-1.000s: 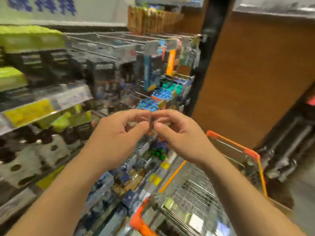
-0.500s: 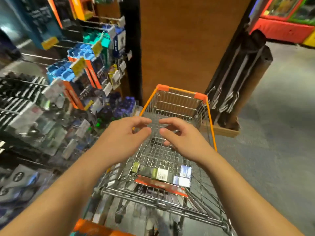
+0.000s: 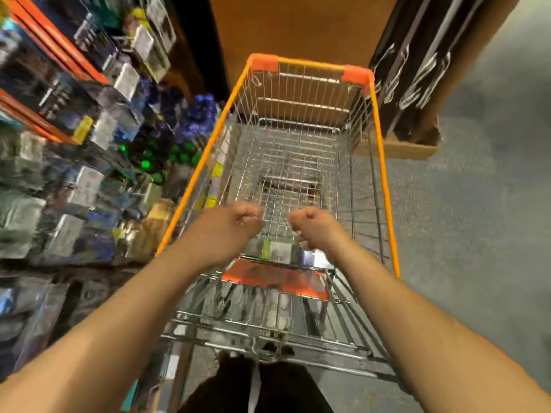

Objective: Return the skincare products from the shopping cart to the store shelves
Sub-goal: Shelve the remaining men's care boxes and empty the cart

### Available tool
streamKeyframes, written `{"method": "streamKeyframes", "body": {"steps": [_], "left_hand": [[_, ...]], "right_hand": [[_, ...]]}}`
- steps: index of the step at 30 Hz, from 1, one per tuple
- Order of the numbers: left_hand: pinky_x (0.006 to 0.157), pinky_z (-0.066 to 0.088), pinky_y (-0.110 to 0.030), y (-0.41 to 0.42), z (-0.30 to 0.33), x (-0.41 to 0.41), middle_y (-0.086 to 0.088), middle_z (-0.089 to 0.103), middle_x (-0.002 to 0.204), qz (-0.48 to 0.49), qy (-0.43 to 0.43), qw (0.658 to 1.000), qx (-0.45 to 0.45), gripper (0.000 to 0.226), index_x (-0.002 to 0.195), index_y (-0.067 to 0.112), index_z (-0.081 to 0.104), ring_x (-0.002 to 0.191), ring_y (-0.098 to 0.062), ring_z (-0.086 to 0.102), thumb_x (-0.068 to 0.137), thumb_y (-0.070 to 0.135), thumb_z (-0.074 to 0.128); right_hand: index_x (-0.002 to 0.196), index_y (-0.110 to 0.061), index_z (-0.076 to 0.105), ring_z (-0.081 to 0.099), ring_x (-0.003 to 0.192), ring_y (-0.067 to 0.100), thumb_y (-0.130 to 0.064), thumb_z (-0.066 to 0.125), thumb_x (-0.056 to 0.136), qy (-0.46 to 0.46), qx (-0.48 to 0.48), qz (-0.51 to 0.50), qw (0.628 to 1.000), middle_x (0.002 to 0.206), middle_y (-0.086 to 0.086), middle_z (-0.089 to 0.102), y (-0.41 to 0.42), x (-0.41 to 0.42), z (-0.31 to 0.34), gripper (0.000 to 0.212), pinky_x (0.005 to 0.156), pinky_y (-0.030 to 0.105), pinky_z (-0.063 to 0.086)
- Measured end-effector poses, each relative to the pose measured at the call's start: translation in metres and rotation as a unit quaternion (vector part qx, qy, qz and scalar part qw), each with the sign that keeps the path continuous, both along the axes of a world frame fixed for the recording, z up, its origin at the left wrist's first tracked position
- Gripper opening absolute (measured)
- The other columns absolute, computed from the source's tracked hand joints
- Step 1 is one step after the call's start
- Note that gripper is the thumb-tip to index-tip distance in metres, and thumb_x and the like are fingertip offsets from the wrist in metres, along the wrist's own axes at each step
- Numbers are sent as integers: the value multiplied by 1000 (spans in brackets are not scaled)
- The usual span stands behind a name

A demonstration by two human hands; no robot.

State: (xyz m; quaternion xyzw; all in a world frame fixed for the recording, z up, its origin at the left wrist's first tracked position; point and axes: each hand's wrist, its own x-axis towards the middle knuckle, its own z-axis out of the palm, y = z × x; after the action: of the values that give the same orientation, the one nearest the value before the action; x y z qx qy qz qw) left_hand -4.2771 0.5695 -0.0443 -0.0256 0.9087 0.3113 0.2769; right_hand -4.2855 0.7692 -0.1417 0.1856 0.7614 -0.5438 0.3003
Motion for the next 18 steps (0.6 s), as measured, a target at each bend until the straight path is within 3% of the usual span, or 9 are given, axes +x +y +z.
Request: {"method": "streamKeyframes", "body": {"steps": [2,3,5,7,9,11,13,15,18], "left_hand": [[69,38,-9,2,-19,-7,11,65,109,-8,-24,1000,-10,31,129,31,66,99,-9,58,101,41,58],[75,41,-18,3,-29,-11,11,67,108,-7,-33,999,-12,31,128,32,66,101,-12,61,100,42,58],[81,42,-25,3,-48,-16,14,68,101,-3,-61,998,-11,30,125,34,67,97,-15,63,98,47,59],[85,48,-30,5,-72,-23,12,70,106,13,-89,996,9,31,118,34,68,96,-15,67,94,53,60],[80,49,-30,6,-80,-24,7,72,108,58,-98,992,44,24,107,31,69,93,-15,67,93,50,63],[72,48,-27,10,-91,-26,5,73,99,80,-113,989,48,19,105,31,69,84,-14,66,95,47,65],[75,51,-29,9,-111,-28,3,74,98,76,-133,988,24,18,108,32,69,83,-16,68,98,45,62],[81,53,-32,6,-120,-28,3,74,98,70,-142,987,13,18,107,33,69,86,-17,69,99,46,60],[83,51,-29,2,-132,-31,4,75,94,56,-160,986,-8,22,109,34,68,87,-15,69,98,50,57]], "right_hand": [[76,-14,50,49,73,22,-20,59,101,-34,28,-11,999,75,8,52,3,-2,-37,27,64,25,41],[72,-18,51,52,74,22,-22,59,100,-53,59,-6,997,73,3,54,4,-2,-55,29,68,25,44],[73,-19,59,59,78,23,-25,59,97,-90,121,36,988,75,3,60,5,-3,-85,25,66,27,45],[83,-13,67,66,89,26,-27,59,96,-105,156,87,978,85,9,65,8,-5,-121,21,65,28,43],[105,-10,71,66,105,29,-27,63,96,-96,184,108,972,105,11,68,12,-4,-141,21,79,29,48],[125,-10,66,60,116,28,-25,64,97,-82,223,108,965,122,9,64,17,-2,-165,31,92,28,45],[136,-13,58,53,128,32,-25,61,99,-96,258,126,953,137,11,58,17,1,-207,39,100,31,44],[141,-14,53,47,132,37,-26,59,98,-116,276,166,939,142,15,52,16,6,-234,44,105,42,44],[143,-15,49,48,132,40,-24,59,89,-125,283,208,928,140,15,47,15,9,-265,56,98,46,47]]}}
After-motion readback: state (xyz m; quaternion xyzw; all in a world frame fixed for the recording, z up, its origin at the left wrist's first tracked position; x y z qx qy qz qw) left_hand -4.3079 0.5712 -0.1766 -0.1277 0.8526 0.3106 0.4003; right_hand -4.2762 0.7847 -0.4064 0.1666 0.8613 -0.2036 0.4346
